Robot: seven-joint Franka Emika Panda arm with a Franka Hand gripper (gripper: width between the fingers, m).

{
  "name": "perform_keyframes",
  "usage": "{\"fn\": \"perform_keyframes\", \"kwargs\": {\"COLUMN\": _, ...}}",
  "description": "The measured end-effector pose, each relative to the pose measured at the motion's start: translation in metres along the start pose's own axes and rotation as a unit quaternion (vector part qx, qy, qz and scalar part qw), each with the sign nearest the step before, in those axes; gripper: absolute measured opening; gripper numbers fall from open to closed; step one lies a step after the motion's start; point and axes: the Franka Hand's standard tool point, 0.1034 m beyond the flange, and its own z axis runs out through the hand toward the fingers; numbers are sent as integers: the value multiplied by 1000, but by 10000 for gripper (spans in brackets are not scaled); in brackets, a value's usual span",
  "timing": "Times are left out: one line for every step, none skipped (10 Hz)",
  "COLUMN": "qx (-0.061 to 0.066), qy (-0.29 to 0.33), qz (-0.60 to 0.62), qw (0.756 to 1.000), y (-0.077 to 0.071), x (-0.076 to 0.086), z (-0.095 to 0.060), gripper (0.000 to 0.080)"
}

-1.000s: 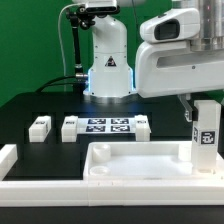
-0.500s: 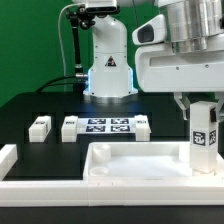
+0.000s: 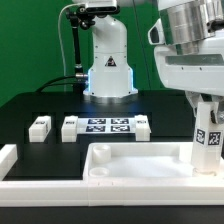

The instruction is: Assemble desk

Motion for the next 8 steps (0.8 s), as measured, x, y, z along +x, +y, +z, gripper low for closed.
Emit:
{"fn": "perform_keyframes", "kwargs": {"qx": 0, "qy": 0, "qz": -13, "qw": 1000, "y": 0, "x": 0, "z": 0, "gripper": 372}}
{"fn": "perform_keyframes", "kwargs": {"qx": -5, "qy": 1, "qz": -47, "qw": 999, "y": 1, "x": -1, "z": 0, "gripper": 372}}
{"fn": "perform_keyframes", "kwargs": {"qx": -17, "qy": 8, "qz": -126, "qw": 992, "y": 1, "x": -3, "z": -2, "gripper": 509}}
{"fn": "perform_keyframes", "kwargs": {"qx": -21, "qy": 21, "qz": -224, "qw": 974, "y": -2, "x": -2, "z": -3, "gripper": 619}}
{"fn": "perform_keyframes", "kwargs": {"qx": -29, "qy": 29, "qz": -311, "qw": 950, "y": -2, "x": -4, "z": -3, "gripper": 640}}
{"fn": "perform_keyframes", "kwargs": {"qx": -33, "qy": 29, "qz": -365, "qw": 930, "y": -2, "x": -8, "z": -2, "gripper": 640}}
{"fn": "perform_keyframes", "kwargs": {"qx": -33, "qy": 27, "qz": -385, "qw": 922, "y": -1, "x": -6, "z": -2, "gripper": 640}}
{"fn": "perform_keyframes", "kwargs": {"qx": -35, "qy": 26, "qz": -424, "qw": 904, "y": -1, "x": -5, "z": -2, "gripper": 648}}
